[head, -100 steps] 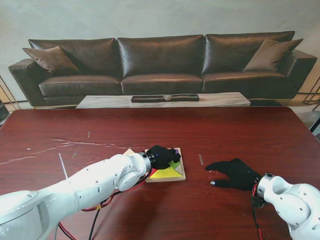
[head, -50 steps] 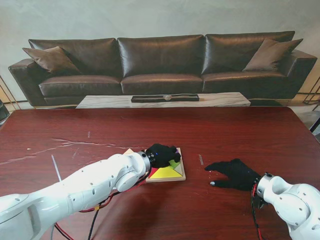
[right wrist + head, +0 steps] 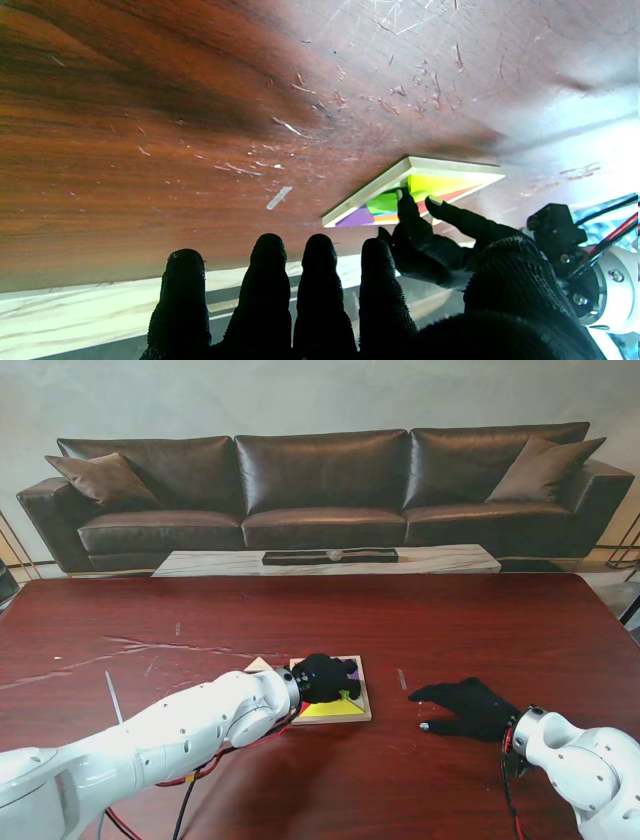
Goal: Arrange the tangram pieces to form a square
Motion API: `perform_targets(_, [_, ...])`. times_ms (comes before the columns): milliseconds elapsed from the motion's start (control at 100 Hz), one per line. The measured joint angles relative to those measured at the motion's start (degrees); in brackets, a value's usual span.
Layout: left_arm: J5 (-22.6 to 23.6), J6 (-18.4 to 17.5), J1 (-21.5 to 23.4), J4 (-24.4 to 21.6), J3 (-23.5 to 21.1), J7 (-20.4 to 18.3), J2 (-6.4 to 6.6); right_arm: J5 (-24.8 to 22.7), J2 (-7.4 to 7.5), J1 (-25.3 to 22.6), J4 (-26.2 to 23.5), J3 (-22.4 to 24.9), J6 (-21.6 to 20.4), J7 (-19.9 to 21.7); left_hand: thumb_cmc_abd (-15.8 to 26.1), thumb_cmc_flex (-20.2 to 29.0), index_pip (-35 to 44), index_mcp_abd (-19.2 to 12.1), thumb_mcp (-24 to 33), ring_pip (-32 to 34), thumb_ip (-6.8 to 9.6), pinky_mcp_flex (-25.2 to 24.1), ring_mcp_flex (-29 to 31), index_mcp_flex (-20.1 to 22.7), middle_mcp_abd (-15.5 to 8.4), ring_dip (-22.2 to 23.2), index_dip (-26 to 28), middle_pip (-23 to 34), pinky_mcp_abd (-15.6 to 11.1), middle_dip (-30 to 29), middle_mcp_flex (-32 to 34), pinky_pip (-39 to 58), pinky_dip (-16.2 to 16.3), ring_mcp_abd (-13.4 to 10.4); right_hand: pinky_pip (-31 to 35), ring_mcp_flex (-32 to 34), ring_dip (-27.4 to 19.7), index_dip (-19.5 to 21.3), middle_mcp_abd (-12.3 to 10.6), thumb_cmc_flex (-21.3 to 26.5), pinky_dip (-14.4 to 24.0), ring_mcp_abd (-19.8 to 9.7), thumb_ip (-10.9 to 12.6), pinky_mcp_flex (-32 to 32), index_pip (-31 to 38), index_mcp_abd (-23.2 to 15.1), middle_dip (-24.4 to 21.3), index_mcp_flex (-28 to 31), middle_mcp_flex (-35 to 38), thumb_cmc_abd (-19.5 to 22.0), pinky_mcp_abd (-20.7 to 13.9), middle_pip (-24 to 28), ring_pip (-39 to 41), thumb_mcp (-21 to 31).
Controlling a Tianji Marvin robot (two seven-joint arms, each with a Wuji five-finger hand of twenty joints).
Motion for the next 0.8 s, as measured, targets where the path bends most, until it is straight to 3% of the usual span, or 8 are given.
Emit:
perform_targets(50, [-0.3,0.0,-0.2,0.4,0.2,-0.1,-0.15,0.0,0.0,0.0,0.0,0.0,0.0,0.0,0.9,0.7,0.0,0.0,-3.1,0.0,0.0,0.0,0.0,-0.2,0.0,0.2,-1.4,-0.4,0.0,0.7,0.0,-0.2,0.1,0.0,0.0,0.0,0.0,0.0,0.0,0.0,0.0,0.0,0.0,0.0,0.0,0.0,0.0,0.0,0.0,0.0,0.0,0.0,0.0,0.0])
perform_targets(150, [-0.4,0.1,-0.5,1.2,0.6,-0.1,-0.49,0.0,0.0,0.0,0.0,0.0,0.0,0.0,1.2,0.8,-0.5,0.2,-4.0,0.0,0.0,0.0,0.0,-0.6,0.0,0.5,-2.2,-0.4,0.0,1.3,0.0,-0.2,0.6,0.0,0.0,0.0,0.0,0.0,0.0,0.0,0.0,0.0,0.0,0.0,0.0,0.0,0.0,0.0,0.0,0.0,0.0,0.0,0.0,0.0])
perform_targets(480, [-1.9,0.4,-1.1,4.6,1.1,1.2,-2.43,0.1,0.0,0.1,0.1,-0.2,0.0,0.1,1.4,1.5,-0.7,-0.2,-4.1,0.0,0.0,0.6,0.1,-0.5,0.0,0.6,-3.0,-0.3,0.0,2.2,0.0,-0.2,0.6,0.0,0.0,0.0,0.0,0.0,0.0,0.0,0.0,0.0,0.0,0.0,0.0,0.0,0.0,0.0,0.0,0.0,0.0,0.0,0.0,0.0])
perform_targets(660, [-2.3,-0.6,-1.7,7.3,2.1,2.9,-3.78,0.1,0.0,0.1,0.1,0.0,0.1,0.2,1.3,2.1,-0.6,-0.5,-4.8,0.7,0.0,1.7,1.1,-0.5,0.0,0.7,-2.8,2.4,-0.1,3.3,0.0,-0.2,0.6,0.0,0.0,0.0,0.0,0.0,0.0,0.0,0.0,0.0,0.0,0.0,0.0,0.0,0.0,0.0,0.0,0.0,0.0,0.0,0.0,0.0])
perform_targets(710, [-2.3,-1.1,-1.7,8.5,2.2,4.0,-4.27,0.1,0.0,0.0,0.1,0.0,0.1,0.2,0.0,-0.6,-0.6,-0.6,-0.9,0.7,0.0,2.0,1.2,-0.7,0.0,0.8,-2.8,2.9,-0.1,3.3,0.0,0.0,0.6,0.0,0.0,0.0,0.0,0.0,0.0,0.0,0.0,0.0,0.0,0.0,0.0,0.0,0.0,0.0,0.0,0.0,0.0,0.0,0.0,0.0])
perform_targets(760, [-2.6,-1.5,-1.7,9.2,2.2,4.5,-4.55,0.1,0.0,0.0,0.1,0.0,0.1,0.2,-2.2,-6.1,-0.7,-0.5,8.2,0.7,-0.01,2.2,1.8,-0.9,0.0,0.8,-2.5,3.2,-0.1,3.4,0.0,0.3,0.6,-0.1,0.0,0.0,0.0,0.0,0.0,0.0,0.0,0.0,0.0,0.0,0.0,0.0,0.0,0.0,0.0,0.0,0.0,0.0,0.0,0.0])
perform_targets(800, [-2.8,-1.8,-1.7,9.5,2.2,4.6,-4.67,0.0,0.0,0.0,0.1,0.1,0.1,0.2,-2.6,-7.7,-0.8,0.1,10.8,1.3,-0.01,2.2,1.9,-1.6,0.0,0.8,-2.2,3.4,-0.1,3.5,0.0,0.5,0.6,-0.2,0.0,0.0,0.0,0.0,0.0,0.0,0.0,0.0,0.0,0.0,0.0,0.0,0.0,0.0,0.0,0.0,0.0,0.0,0.0,0.0])
